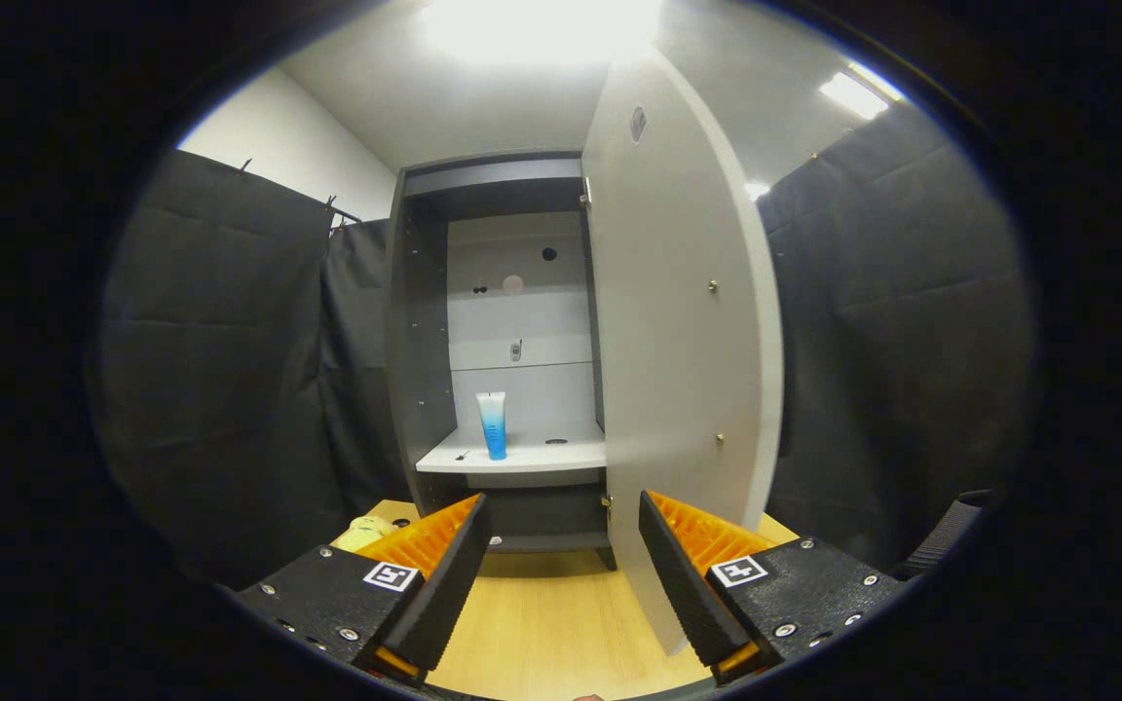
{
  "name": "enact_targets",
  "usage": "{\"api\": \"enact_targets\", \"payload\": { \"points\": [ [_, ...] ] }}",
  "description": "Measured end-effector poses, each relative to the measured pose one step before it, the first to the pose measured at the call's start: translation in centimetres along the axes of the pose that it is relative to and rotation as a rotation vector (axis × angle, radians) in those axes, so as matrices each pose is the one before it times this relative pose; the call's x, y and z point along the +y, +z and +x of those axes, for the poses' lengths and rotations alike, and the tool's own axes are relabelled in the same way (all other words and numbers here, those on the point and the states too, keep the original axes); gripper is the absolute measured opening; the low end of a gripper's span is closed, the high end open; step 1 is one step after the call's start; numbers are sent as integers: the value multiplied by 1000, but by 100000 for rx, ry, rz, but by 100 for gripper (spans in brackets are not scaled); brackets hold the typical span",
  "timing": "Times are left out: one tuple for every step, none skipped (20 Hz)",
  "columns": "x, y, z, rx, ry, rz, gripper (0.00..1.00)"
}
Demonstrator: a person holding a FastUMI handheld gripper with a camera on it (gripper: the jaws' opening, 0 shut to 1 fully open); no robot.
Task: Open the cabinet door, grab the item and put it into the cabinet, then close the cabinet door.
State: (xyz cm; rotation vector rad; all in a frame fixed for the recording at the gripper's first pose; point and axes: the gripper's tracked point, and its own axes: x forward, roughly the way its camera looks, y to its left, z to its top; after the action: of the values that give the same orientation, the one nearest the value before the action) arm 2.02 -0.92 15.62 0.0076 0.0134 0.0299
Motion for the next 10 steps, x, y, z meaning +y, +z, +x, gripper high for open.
{"api": "enact_targets", "payload": {
  "points": [
    [-874, 166, -903, -75, -875, 278, 93],
    [-1043, 153, -792, -91, -966, 378, 93],
    [-1034, 241, -705, -202, -1146, 266, 93],
    [-1189, 151, -612, -279, -1345, -82, 93],
    [-1274, 368, -400, -857, -1951, -152, 93],
    [-1200, 211, -258, -190, -1803, -457, 93],
    [-1324, 185, -364, -185, -1975, -253, 93],
    [-1253, 246, -293, -364, -2002, 56, 93],
    [-1350, 216, -224, -248, -2305, 62, 93],
    [-1402, 110, 47, -265, -2706, -81, 93]
  ]
}}
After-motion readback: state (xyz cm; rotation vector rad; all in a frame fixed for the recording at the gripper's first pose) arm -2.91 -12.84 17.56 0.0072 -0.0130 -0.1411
